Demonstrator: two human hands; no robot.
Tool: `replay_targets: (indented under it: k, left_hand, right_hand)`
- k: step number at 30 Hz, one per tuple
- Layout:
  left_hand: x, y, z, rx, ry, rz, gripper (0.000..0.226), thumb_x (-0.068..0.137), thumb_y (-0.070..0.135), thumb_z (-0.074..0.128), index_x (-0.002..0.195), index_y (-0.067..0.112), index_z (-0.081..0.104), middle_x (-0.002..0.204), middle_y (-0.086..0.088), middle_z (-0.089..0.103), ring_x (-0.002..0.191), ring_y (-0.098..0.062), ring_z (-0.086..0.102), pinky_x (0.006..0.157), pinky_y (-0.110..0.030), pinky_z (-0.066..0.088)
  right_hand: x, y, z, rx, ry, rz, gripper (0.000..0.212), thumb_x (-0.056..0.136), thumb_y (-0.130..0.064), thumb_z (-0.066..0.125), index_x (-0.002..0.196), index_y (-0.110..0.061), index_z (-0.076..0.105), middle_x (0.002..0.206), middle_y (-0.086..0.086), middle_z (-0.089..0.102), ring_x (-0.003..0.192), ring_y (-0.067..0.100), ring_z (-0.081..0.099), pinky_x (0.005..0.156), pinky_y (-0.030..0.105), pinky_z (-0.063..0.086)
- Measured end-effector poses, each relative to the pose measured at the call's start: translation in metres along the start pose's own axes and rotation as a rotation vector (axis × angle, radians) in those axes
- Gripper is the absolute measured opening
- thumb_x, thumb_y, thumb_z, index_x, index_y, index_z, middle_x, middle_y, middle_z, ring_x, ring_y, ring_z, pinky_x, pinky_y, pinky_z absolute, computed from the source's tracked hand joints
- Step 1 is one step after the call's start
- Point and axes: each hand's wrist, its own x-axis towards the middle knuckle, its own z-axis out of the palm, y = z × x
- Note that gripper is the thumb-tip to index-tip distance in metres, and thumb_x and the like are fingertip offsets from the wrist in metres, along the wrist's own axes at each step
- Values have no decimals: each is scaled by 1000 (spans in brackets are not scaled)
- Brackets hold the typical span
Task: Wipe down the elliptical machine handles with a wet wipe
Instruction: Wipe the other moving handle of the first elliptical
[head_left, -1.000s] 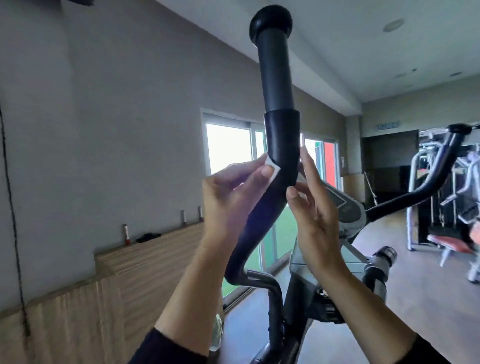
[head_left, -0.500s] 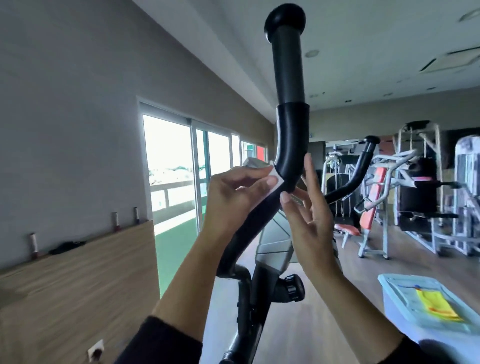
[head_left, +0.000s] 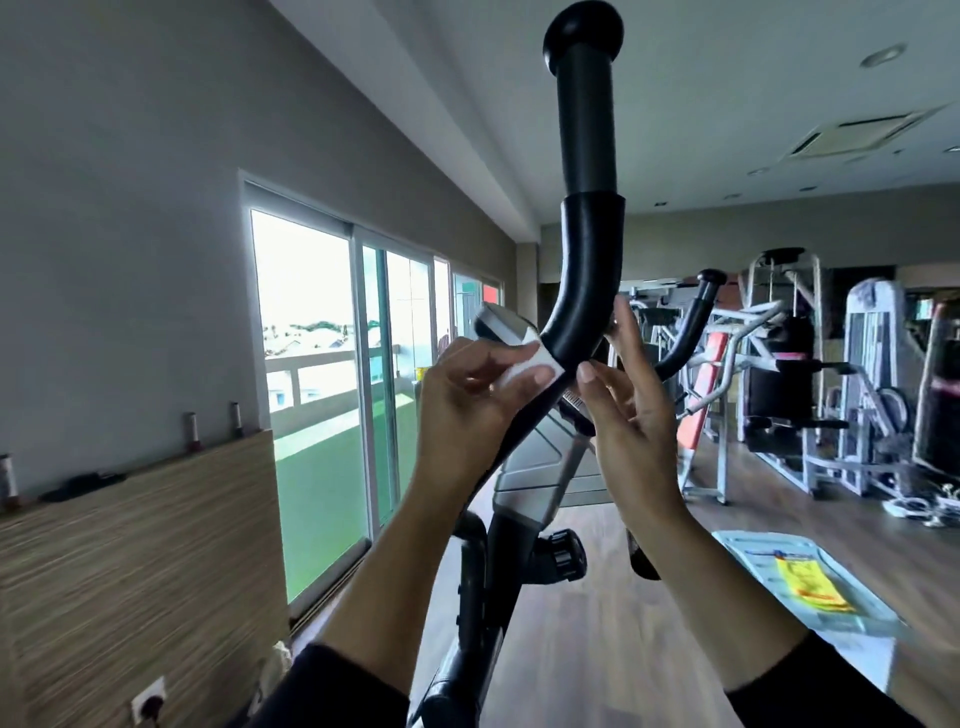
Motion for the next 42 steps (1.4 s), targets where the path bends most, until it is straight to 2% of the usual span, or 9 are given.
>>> replay_targets:
  k: [7, 11, 14, 19, 24, 29, 33, 37, 42]
  left_hand:
    - [-34, -15, 1, 231, 198, 218, 21, 71, 11, 83, 90, 15, 74, 85, 3, 60, 81, 3, 58, 71, -14, 46]
    - [-24, -10, 24, 312, 239, 316, 20, 75, 15, 81, 93, 12, 73, 88, -2, 60, 84, -18, 61, 74, -33, 50]
    - [-32, -19, 20, 369, 267, 346, 23, 75, 14, 82, 96, 12, 73, 89, -2, 59, 85, -21, 60, 75, -32, 49]
    - [-40, -27, 15, 309, 323, 338, 24, 72, 13, 84, 92, 14, 72, 86, 4, 58, 82, -18, 60, 72, -33, 50]
    - [-31, -18, 29, 352, 315, 374, 23, 74, 14, 82, 93, 11, 70, 85, 1, 54, 79, -22, 57, 72, -27, 46]
    - [-50, -38, 8, 447, 325, 438, 37, 74, 12, 81, 98, 31, 62, 88, 20, 43, 79, -10, 53, 74, -10, 38]
    - [-48, -34, -2, 329, 333, 305, 31, 79, 15, 77, 107, 26, 71, 88, 14, 64, 79, -2, 61, 74, -16, 47]
    - [-16, -12, -2, 183, 114, 79, 23, 86, 15, 71, 109, 22, 72, 94, 11, 73, 88, -1, 68, 80, -21, 51]
    - [-20, -27, -26, 178, 8, -56, 27, 86, 22, 71, 100, 45, 70, 91, 24, 71, 87, -5, 69, 78, -23, 54]
  right_hand:
    - [3, 1, -2, -6, -11, 11, 57, 98, -7, 52, 145, -32, 31, 142, -9, 50, 122, 8, 56, 107, 44, 43]
    - [4, 1, -4, -2, -17, -7, 56, 98, -8, 50, 143, -36, 33, 148, -5, 44, 129, 12, 50, 108, 48, 41]
    - [5, 2, -5, -12, -27, -1, 56, 98, -10, 52, 144, -33, 33, 147, -4, 46, 124, 12, 55, 107, 46, 43]
    - [3, 2, -3, -24, -26, -8, 57, 95, -11, 56, 139, -40, 35, 126, -25, 57, 104, 5, 62, 94, 21, 48]
    - [3, 2, -3, -16, -29, -12, 59, 95, -8, 56, 140, -40, 34, 143, -9, 49, 106, 7, 62, 92, 21, 48]
    - [1, 1, -3, -37, -31, -17, 59, 95, -12, 57, 141, -40, 33, 148, 1, 44, 109, 9, 62, 96, 24, 48]
    - [-7, 0, 0, -82, -49, -28, 65, 94, -7, 58, 146, -30, 28, 145, -6, 45, 112, 5, 61, 91, 15, 47]
    - [-14, 3, 5, -147, -67, -56, 69, 94, -8, 58, 148, -29, 21, 153, 0, 34, 120, 4, 56, 90, 13, 46]
    - [-17, 6, 13, -172, -56, -73, 71, 94, -12, 57, 150, -26, 16, 156, 6, 28, 134, 19, 44, 96, 16, 45]
